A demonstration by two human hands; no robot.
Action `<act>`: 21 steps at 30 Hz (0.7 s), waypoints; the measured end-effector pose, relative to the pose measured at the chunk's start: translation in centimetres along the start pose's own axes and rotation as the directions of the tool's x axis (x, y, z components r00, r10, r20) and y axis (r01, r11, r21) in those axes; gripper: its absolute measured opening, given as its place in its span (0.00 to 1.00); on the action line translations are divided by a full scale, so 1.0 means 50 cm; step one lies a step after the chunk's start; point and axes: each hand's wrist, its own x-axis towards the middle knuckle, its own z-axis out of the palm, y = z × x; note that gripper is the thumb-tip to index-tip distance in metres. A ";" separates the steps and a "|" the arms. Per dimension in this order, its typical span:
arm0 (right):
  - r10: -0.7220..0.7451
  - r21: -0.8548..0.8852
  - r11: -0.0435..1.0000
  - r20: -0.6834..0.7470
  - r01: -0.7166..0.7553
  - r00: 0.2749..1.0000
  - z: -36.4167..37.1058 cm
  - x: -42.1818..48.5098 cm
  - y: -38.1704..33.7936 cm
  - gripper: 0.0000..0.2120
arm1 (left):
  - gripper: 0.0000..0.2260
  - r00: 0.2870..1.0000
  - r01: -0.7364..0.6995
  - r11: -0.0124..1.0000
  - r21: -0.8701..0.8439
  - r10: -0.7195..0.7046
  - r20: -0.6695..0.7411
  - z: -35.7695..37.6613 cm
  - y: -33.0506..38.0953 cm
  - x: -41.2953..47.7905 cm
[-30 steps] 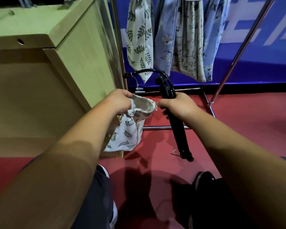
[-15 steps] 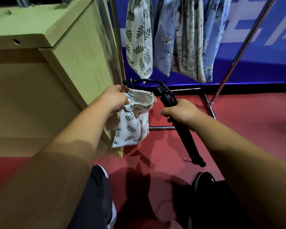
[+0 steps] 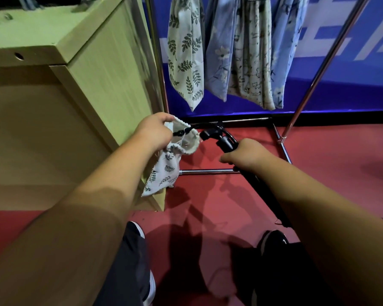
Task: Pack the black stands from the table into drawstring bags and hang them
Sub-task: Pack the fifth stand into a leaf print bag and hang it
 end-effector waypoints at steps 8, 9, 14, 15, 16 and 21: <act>-0.284 -0.172 0.933 0.179 0.314 0.942 0.038 -0.017 -0.018 0.15 | 0.32 0.978 -0.206 0.970 0.131 0.199 0.063 0.035 0.002 -0.011; -0.291 -0.202 0.923 0.193 0.328 0.937 0.045 -0.017 -0.017 0.15 | 0.33 0.972 -0.226 0.967 0.118 0.217 0.087 0.038 0.003 -0.010; -0.301 -0.288 0.887 0.229 0.360 0.926 0.060 -0.020 -0.019 0.13 | 0.33 0.924 -0.320 0.945 0.071 0.294 0.246 0.059 0.007 -0.014; -0.300 -0.298 0.884 0.229 0.360 0.926 0.060 -0.020 -0.022 0.13 | 0.33 0.916 -0.338 0.937 0.093 0.305 0.261 0.065 0.007 -0.015; -0.303 -0.304 0.881 0.228 0.363 0.925 0.060 -0.020 -0.024 0.13 | 0.33 0.914 -0.350 0.928 0.125 0.310 0.261 0.070 0.004 -0.013; -0.308 -0.237 0.899 0.259 0.369 0.915 0.059 -0.027 -0.032 0.11 | 0.35 0.935 -0.325 0.912 0.252 0.268 0.234 0.074 -0.019 0.010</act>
